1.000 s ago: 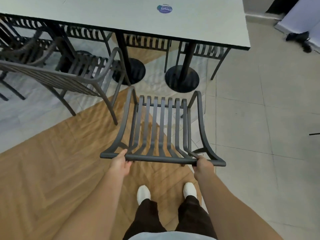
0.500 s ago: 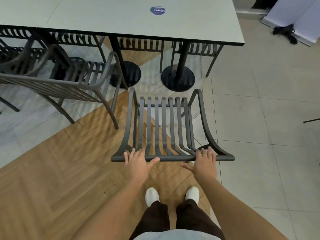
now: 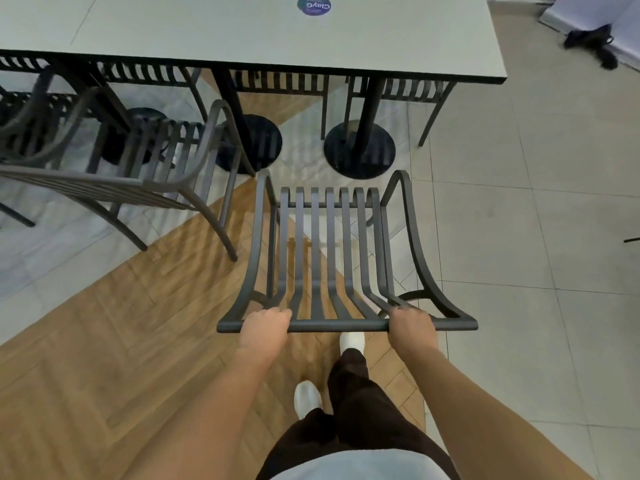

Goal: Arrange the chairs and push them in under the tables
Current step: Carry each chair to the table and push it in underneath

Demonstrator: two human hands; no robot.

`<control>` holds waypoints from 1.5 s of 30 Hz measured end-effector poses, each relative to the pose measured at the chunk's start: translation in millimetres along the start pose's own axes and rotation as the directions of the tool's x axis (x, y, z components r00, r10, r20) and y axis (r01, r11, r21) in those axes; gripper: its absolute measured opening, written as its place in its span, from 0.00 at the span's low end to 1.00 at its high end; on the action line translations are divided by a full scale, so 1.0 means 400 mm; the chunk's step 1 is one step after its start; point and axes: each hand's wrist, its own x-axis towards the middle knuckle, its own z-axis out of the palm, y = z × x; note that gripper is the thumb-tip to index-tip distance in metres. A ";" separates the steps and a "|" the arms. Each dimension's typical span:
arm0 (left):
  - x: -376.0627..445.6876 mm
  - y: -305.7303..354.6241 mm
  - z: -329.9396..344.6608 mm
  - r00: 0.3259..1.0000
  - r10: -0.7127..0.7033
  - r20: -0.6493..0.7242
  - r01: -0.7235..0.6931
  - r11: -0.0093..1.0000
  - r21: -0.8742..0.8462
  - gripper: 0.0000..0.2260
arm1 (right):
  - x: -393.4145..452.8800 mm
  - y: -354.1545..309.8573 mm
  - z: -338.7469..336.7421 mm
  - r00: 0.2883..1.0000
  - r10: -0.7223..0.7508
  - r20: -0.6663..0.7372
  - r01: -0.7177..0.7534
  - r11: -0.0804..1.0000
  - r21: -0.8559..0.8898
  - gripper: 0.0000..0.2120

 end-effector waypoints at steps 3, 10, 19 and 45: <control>0.068 -0.009 -0.048 1.000 -0.017 0.013 0.017 1.000 0.022 0.15 | 0.064 0.002 -0.040 1.000 0.000 0.002 0.000 1.000 0.001 0.08; 0.255 -0.055 -0.150 0.995 -0.071 0.068 0.070 0.997 0.020 0.17 | 0.240 0.024 -0.138 1.000 -0.014 0.014 0.014 0.999 0.042 0.07; 0.428 -0.085 -0.262 0.996 -0.075 0.055 0.071 0.995 0.069 0.19 | 0.412 0.053 -0.225 1.000 -0.003 0.001 0.003 0.998 0.063 0.08; 0.728 -0.132 -0.449 0.991 0.061 0.122 -0.055 0.997 -0.054 0.16 | 0.680 0.119 -0.383 0.995 0.067 0.079 -0.078 0.987 0.138 0.14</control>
